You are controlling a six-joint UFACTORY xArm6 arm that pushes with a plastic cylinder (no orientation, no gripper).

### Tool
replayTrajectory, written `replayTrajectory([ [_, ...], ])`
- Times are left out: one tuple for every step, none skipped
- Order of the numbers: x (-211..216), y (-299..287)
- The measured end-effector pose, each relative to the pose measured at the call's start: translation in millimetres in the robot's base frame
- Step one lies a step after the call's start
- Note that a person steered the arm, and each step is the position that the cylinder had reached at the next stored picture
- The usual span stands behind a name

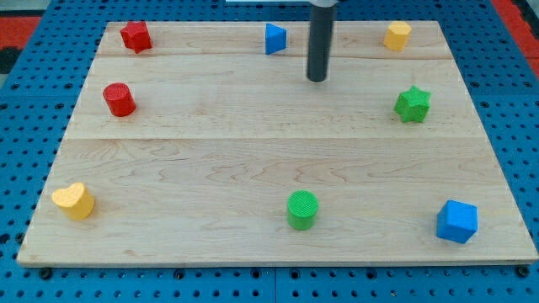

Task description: Point at the yellow hexagon

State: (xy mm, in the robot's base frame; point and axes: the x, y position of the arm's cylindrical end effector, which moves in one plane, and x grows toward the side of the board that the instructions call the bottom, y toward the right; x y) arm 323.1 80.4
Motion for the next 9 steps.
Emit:
replayTrajectory([
  [0.0,0.0],
  [-5.3,20.1],
  [-19.1,60.3],
  [-22.0,60.5],
  [-56.3,60.4],
  [-103.9,60.4],
  [-112.8,60.5],
  [-129.6,63.0],
  [-130.7,61.9],
])
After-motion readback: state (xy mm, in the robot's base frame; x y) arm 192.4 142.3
